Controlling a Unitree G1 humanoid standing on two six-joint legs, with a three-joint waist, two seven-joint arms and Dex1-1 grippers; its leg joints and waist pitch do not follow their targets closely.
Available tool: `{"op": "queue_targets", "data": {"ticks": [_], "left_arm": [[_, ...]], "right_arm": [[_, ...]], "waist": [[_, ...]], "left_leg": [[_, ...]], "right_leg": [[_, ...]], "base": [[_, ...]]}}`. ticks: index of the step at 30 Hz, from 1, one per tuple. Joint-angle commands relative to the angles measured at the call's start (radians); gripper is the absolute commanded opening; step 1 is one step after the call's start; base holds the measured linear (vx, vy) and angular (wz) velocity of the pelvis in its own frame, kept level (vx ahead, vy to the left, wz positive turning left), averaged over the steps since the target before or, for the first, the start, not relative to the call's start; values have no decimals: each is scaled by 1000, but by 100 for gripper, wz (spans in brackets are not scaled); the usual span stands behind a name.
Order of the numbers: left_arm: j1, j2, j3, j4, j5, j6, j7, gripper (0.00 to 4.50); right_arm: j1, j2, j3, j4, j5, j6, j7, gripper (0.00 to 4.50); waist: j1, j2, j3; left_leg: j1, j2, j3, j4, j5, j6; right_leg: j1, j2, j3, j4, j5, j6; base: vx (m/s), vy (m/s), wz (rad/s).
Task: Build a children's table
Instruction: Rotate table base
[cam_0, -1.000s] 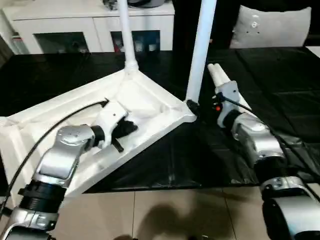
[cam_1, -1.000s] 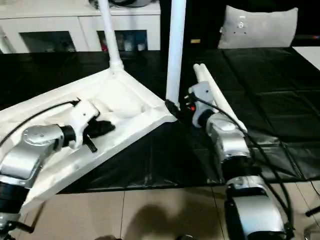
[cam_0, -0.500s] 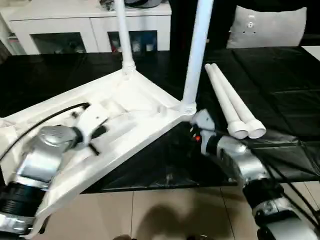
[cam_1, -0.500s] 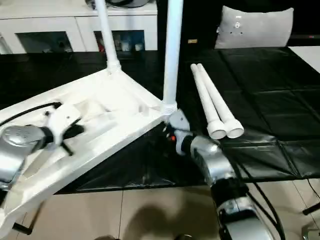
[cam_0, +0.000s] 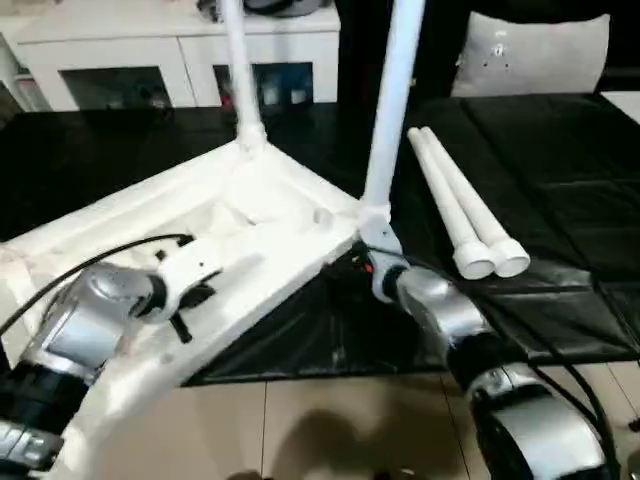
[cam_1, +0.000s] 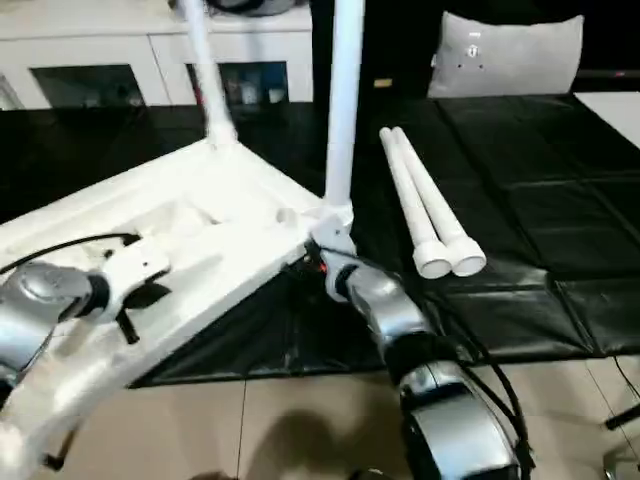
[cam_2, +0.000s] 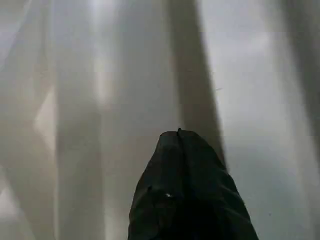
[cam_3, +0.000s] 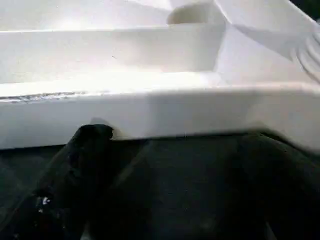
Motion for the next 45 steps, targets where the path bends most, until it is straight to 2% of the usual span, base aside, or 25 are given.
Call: {"op": "queue_targets", "data": {"ticks": [1, 4, 8, 10, 12, 13, 14, 17, 19, 22, 24, 27, 28, 29, 30, 31, 32, 33, 34, 35, 36, 37, 39, 42, 45], "left_arm": [[-13, -44, -50, -6, -65, -14, -72, 4], [-43, -91, -44, 14, -91, -17, -73, 4], [-97, -156, -29, 108, -85, -76, -37, 4], [-157, -210, -9, 240, -44, -166, 62, 4], [-173, -223, -3, 275, -35, -186, 94, 4], [-214, -250, 9, 358, -14, -232, 179, 4], [-236, -262, 14, 402, 1, -255, 232, 4], [-281, -282, 27, 497, 32, -317, 355, 4], [-292, -286, 33, 509, 36, -343, 377, 4], [-280, -286, 40, 484, 17, -376, 333, 4], [-233, -264, 34, 413, -19, -410, 227, 4], [-195, -242, 25, 361, -53, -442, 153, 4], [-183, -234, 24, 339, -68, -443, 130, 4], [-145, -205, 20, 269, -103, -428, 68, 4], [-141, -202, 19, 263, -105, -426, 63, 4], [-120, -186, 17, 224, -122, -415, 31, 4], [-62, -133, 20, 103, -182, -364, -64, 4], [-55, -126, 21, 88, -189, -356, -75, 4], [-31, -96, 23, 38, -211, -332, -112, 4], [-8, -66, 33, -3, -223, -311, -145, 4], [-8, -66, 33, -3, -223, -311, -145, 4], [9, -38, 40, -29, -228, -295, -170, 4], [32, 11, 51, -63, -239, -267, -208, 4], [59, 84, 66, -128, -271, -194, -252, 4], [77, 137, 78, -168, -285, -136, -274, 4]], "right_arm": [[-41, 18, -13, 27, -4, -28, -31, 450], [-59, 24, -16, 48, -5, -38, -44, 450], [-72, 29, -14, 78, -14, -59, -51, 450], [-76, 32, -12, 97, -25, -77, -62, 450], [-78, 32, -13, 103, -28, -83, -65, 450], [-79, 30, -13, 109, -34, -94, -71, 450], [-79, 25, -12, 108, -38, -98, -75, 450], [-78, 12, -10, 102, -45, -111, -79, 450], [-72, -3, -14, 85, -43, -118, -73, 450], [-57, -21, -20, 51, -40, -137, -55, 450], [-16, -43, -21, -37, -18, -161, 29, 450], [22, -59, -13, -110, 6, -170, 115, 450], [34, -65, -11, -130, 14, -169, 135, 450], [64, -85, -3, -185, 31, -162, 186, 450], [66, -87, -3, -190, 33, -161, 190, 450], [82, -98, 2, -219, 43, -156, 217, 450], [127, -132, 8, -304, 82, -133, 292, 450], [132, -136, 8, -314, 87, -130, 301, 450], [151, -153, 10, -347, 99, -122, 329, 450], [173, -170, 10, -384, 102, -117, 356, 450], [173, -170, 10, -384, 102, -117, 356, 450], [189, -180, 8, -413, 107, -106, 376, 450], [212, -195, 6, -456, 120, -90, 407, 450], [247, -218, 14, -521, 138, -58, 448, 450], [272, -232, 32, -572, 154, -31, 478, 450]], "waist": [[-3, 19, -73], [-3, 14, -73], [-2, 12, -73], [-5, 11, -73], [-5, 8, -75], [-7, 7, -73], [-7, 9, -74], [-7, 7, -77], [-7, 7, -78], [-4, 4, -79], [3, 0, -80], [7, 2, -80], [11, 2, -81], [13, 1, -77], [16, 3, -78], [14, 1, -74], [16, 3, -72], [18, 3, -69], [15, 2, -64], [17, 5, -64], [17, 4, -62], [17, 7, -60], [15, 7, -56], [9, 5, -52], [6, 7, -51]], "left_leg": [[11, 22, -7, -77, -215, -6], [9, 20, -4, -76, -216, 0], [6, 20, -5, -75, -225, 4], [5, 17, -5, -73, -225, 9], [4, 17, -6, -72, -218, 11], [-1, 17, -7, -73, -208, 16], [5, 15, -5, -69, -221, 18], [1, 16, -8, -69, -207, 22], [2, 18, -7, -69, -199, 28], [2, 21, -5, -67, -175, 41], [-1, 23, -4, -65, -152, 58], [2, 24, -2, -64, -148, 78], [1, 25, -3, -64, -151, 80], [2, 29, -2, -67, -168, 78], [4, 32, -3, -68, -176, 72], [3, 32, -2, -70, -191, 65], [5, 33, -3, -72, -201, 59], [4, 36, -2, -74, -224, 55], [5, 33, 0, -76, -245, 51], [9, 31, -2, -77, -274, 37], [9, 30, -3, -79, -280, 33], [12, 27, -2, -80, -291, 27], [10, 26, -5, -83, -310, 21], [19, 21, -8, -85, -348, 11], [20, 22, -11, -86, -358, 11]], "right_leg": [[61, -53, 54, -35, -141, -254], [64, -54, 55, -37, -158, -252], [67, -57, 54, -44, -209, -232], [65, -54, 52, -48, -222, -222], [68, -55, 53, -47, -220, -218], [68, -54, 51, -47, -225, -211], [64, -52, 50, -54, -246, -202], [69, -53, 48, -50, -237, -195], [67, -53, 48, -49, -225, -201], [65, -54, 49, -44, -182, -224], [68, -57, 51, -38, -143, -238], [63, -55, 51, -34, -124, -250], [67, -58, 51, -34, -126, -249], [62, -57, 52, -37, -157, -243], [64, -60, 52, -35, -165, -242], [62, -56, 53, -38, -189, -235], [63, -57, 54, -38, -204, -232], [60, -57, 56, -40, -234, -222], [56, -51, 55, -45, -269, -214], [55, -53, 56, -52, -332, -193], [55, -53, 57, -53, -344, -188], [53, -50, 55, -58, -377, -175], [53, -50, 55, -61, -415, -158], [51, -48, 52, -73, -512, -117], [48, -48, 51, -74, -521, -113]], "base": [[0, 0, 0], [0, 0, 0], [0, 0, 0], [0, 0, 0], [0, 0, 0], [0, 0, 0], [0, 0, 0], [0, 0, 0], [0, 0, 0], [0, 0, 0], [0, 0, 0], [0, 0, 0], [0, 0, 0], [0, 0, 0], [0, 0, 0], [0, 0, 0], [0, 0, 0], [0, 0, 0], [0, 0, 0], [0, 0, 0], [0, 0, 0], [0, 0, 0], [0, 0, 0], [0, 0, 0], [0, 0, 0]]}}
